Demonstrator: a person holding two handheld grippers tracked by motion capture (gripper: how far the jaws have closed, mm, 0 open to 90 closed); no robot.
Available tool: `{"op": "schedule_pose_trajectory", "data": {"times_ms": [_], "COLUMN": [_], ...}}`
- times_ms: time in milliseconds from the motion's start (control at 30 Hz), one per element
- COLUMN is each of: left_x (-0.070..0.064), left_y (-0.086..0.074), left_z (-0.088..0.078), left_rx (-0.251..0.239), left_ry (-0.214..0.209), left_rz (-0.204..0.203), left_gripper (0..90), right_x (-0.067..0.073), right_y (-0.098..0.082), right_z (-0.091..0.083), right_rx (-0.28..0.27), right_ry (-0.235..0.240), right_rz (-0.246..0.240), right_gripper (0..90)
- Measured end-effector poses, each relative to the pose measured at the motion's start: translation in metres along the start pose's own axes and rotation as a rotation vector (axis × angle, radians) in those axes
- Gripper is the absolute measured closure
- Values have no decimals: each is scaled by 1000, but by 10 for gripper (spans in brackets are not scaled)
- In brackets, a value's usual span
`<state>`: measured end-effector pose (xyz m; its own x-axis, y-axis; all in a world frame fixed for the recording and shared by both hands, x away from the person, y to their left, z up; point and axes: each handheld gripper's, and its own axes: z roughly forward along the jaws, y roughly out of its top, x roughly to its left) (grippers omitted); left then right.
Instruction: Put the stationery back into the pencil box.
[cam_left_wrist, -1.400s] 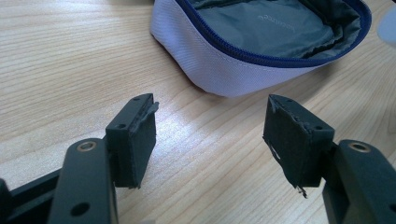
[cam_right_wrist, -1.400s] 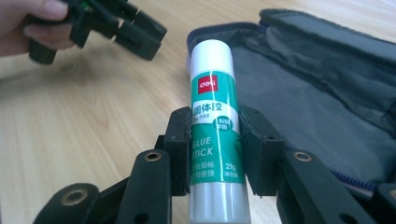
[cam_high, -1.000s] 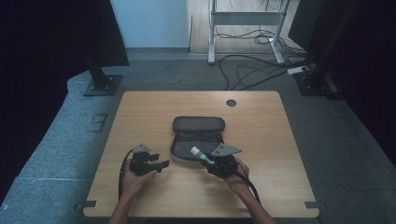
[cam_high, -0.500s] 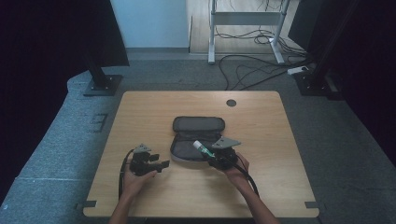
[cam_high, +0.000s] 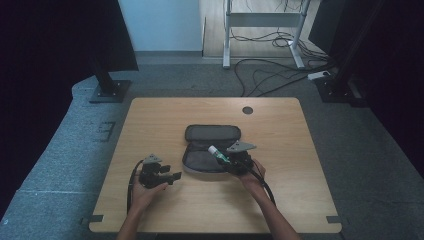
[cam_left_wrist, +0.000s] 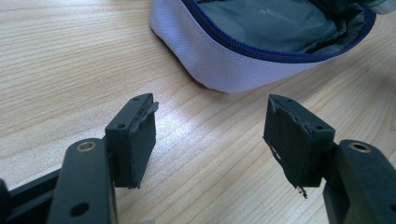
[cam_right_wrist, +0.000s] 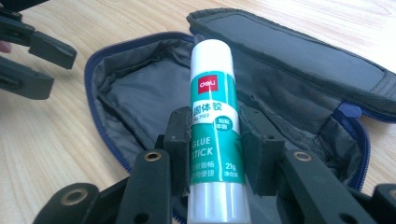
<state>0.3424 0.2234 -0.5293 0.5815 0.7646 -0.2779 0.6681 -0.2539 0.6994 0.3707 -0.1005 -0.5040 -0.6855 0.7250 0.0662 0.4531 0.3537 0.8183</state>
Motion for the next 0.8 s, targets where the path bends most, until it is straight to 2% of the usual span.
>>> {"op": "schedule_pose_trajectory", "data": {"times_ms": [500,800], "left_x": [0,0], "left_y": [-1,-1], "left_z": [0,1], "left_rx": [1,2], "left_ry": [-2,-1], "left_rz": [-1,-1], "left_gripper": [345,345], "right_x": [-11,-10], "right_y": [-5,-8], "right_z": [19,26], "right_rx": [50,78], "right_ry": [-26,-64], "right_rz": [27,-1], "right_gripper": [652,650]}}
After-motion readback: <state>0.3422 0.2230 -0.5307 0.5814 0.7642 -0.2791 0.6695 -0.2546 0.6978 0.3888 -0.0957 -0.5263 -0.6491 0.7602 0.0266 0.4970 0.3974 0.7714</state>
